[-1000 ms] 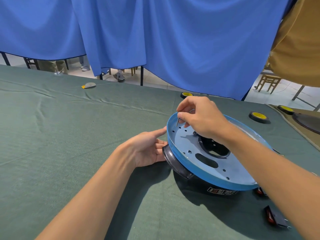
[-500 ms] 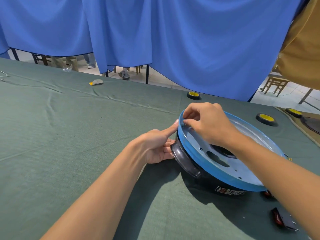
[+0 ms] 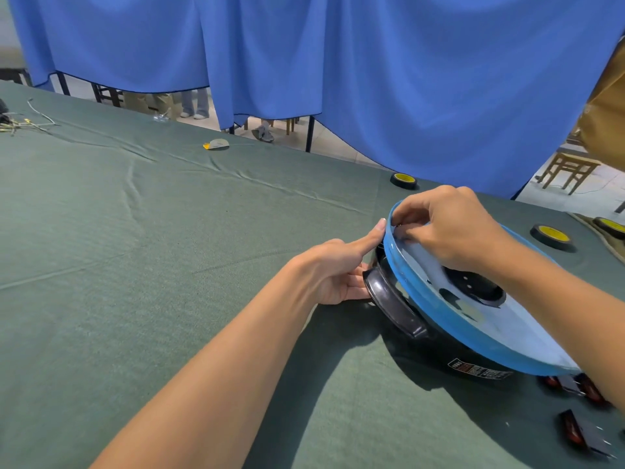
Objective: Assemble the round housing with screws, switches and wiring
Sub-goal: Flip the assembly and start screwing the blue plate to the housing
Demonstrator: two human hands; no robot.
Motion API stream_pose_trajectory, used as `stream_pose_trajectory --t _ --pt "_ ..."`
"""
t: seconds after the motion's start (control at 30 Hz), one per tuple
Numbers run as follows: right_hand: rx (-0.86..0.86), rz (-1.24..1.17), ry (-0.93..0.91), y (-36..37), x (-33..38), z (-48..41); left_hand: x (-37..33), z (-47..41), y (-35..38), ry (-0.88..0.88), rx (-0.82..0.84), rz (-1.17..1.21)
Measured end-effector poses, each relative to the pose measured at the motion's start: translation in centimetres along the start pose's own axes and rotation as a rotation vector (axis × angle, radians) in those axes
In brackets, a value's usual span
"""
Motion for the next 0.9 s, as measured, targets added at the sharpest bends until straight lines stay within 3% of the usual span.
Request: stream_pose_trajectory --t 0.5,0.73,0.9 --pt "-0.002 0.033 -0.080 0.7 0.9 -0.1 0.3 -0.1 -0.5 -0.050 -0.006 0.087" --pt "-0.050 0.063 -0.212 0.7 1.5 0.5 0.3 0.1 -0.3 -0.053 0.000 0.093" --pt "-0.027 0.057 -0.146 0.7 1.0 0.1 0.3 -0.2 -0.3 -0.044 -0.008 0.093"
Point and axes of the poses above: each hand's wrist, its own z-axis away from the middle knuckle, its own y-axis out of the palm, x = y × z, the point moved 8 cm from there along -z, towards the middle knuckle, and after that the axes turned 15 degrees about -x, right-handed, at the moved point
